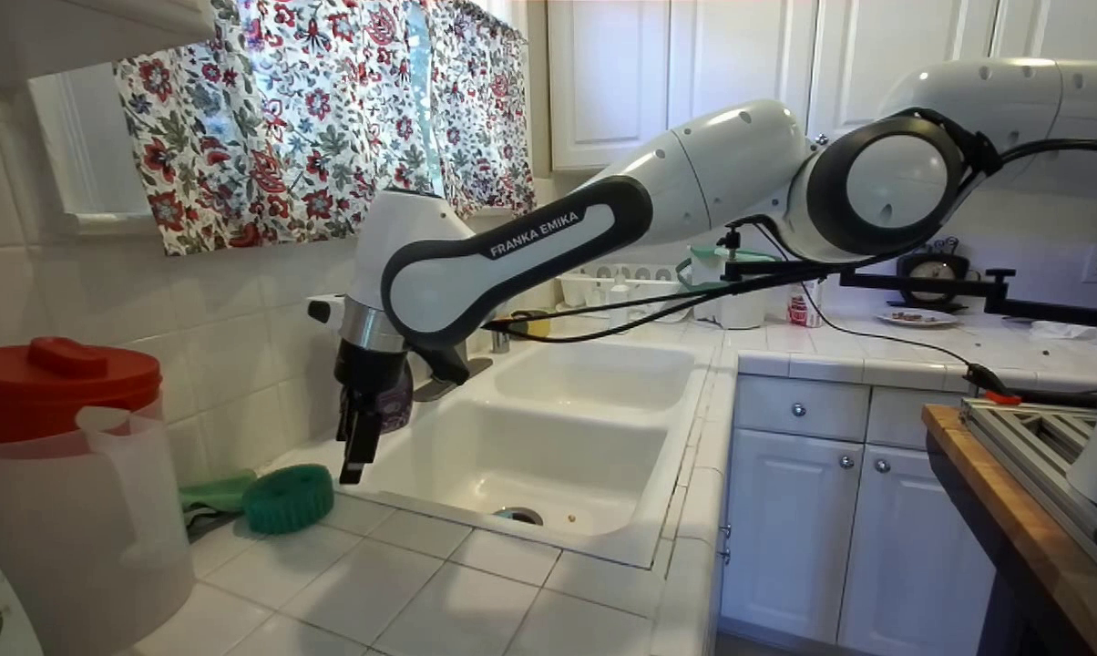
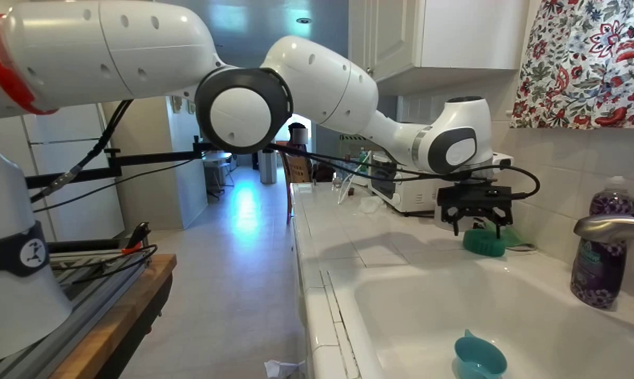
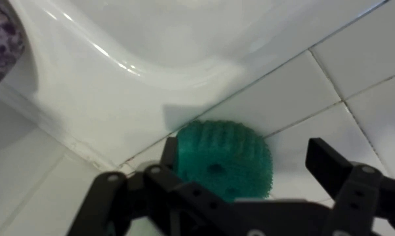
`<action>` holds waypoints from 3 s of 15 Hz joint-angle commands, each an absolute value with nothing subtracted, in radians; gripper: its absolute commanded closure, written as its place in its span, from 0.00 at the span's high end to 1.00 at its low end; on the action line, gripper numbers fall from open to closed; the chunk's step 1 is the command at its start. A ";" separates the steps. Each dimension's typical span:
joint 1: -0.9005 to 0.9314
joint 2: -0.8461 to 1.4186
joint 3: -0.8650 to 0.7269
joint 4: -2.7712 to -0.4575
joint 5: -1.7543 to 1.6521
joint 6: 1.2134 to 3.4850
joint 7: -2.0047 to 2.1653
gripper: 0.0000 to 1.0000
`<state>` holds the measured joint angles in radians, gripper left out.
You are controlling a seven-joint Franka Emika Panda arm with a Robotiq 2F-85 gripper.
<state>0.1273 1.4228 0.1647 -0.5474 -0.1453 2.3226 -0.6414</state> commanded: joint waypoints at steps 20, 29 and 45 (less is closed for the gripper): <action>0.219 1.464 0.141 -0.513 -0.179 2.356 -0.671 1.00; 0.307 1.447 -0.009 -0.497 -0.303 2.308 -0.605 1.00; 0.298 1.469 -0.112 -0.510 -0.316 2.408 -0.596 1.00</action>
<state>0.2983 1.4381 -0.0727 -0.5377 -0.2835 2.3553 -0.6083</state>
